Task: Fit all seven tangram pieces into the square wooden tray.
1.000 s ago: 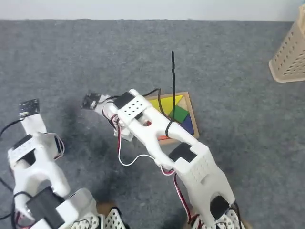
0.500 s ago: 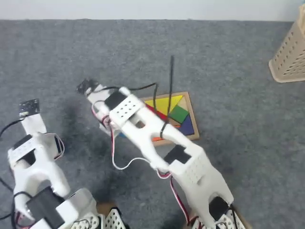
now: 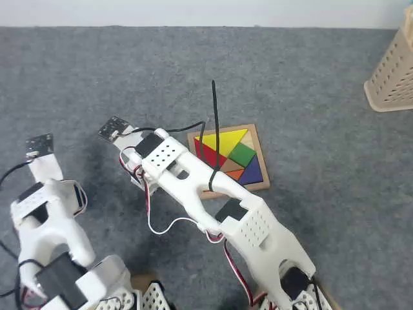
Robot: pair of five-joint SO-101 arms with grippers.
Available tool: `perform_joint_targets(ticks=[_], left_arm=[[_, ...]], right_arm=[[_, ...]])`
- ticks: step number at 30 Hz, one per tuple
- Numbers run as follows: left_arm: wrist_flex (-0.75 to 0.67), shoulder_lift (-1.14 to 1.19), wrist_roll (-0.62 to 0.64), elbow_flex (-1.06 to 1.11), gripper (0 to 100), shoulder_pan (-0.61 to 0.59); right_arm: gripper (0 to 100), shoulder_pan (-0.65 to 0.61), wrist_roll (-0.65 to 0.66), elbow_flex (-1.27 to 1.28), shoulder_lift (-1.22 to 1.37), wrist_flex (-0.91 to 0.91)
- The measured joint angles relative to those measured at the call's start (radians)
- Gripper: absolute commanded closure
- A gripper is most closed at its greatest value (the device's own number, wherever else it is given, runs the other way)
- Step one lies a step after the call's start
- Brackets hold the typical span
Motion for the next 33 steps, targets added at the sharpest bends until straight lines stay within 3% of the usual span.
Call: perform_joint_targets(ticks=[8,18,22,27,33], left_arm=[[0.0,0.0,0.0,0.0,85,0.0],[0.0,0.0,0.0,0.0,85,0.0],[0.0,0.0,0.0,0.0,85,0.0],[0.0,0.0,0.0,0.0,85,0.0],[0.0,0.0,0.0,0.0,85,0.0]], right_arm=[[96.7,0.011,0.0,0.0,0.0,-0.002],[97.9,0.051,-0.009,-0.014,0.002,0.006],[97.9,0.083,-0.049,-0.06,-0.015,0.11],[97.9,0.169,-0.054,-0.081,-0.198,0.256],[97.9,0.397,-0.054,-0.094,-0.385,0.334]])
